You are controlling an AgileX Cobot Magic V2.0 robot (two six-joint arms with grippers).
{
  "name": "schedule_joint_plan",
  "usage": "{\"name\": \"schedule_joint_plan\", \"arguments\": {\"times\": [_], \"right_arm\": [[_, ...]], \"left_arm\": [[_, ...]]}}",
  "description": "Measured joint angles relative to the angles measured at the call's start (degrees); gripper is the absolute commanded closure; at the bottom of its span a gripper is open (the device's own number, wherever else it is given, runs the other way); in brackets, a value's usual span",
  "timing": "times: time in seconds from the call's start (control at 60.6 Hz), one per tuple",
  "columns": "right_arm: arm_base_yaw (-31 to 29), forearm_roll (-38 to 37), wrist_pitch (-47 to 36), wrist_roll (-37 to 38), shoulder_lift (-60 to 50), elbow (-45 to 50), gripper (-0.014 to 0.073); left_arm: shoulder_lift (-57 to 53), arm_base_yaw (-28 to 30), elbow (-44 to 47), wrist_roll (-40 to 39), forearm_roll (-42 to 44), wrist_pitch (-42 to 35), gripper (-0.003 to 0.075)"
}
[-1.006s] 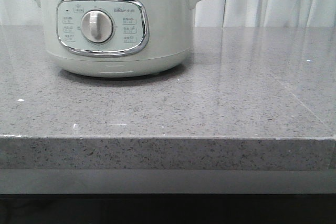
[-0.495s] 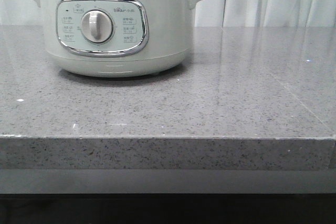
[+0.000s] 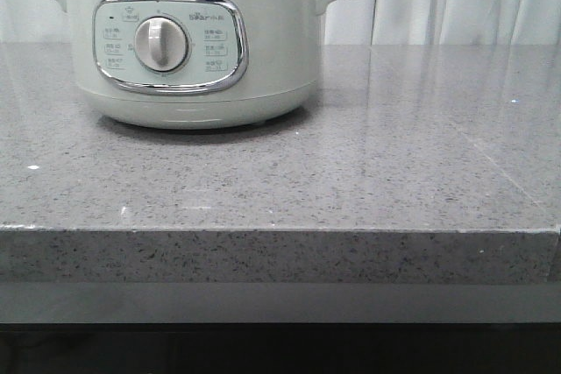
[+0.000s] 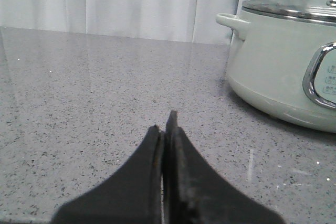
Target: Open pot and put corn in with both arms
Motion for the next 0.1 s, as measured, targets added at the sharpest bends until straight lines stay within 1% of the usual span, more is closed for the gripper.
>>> {"name": "schedule_joint_plan", "arguments": {"times": [0.099], "right_arm": [[0.0,0.0,0.0,0.0,0.0,0.0,0.0661]], "left_arm": [[0.0,0.0,0.0,0.0,0.0,0.0,0.0741]]}}
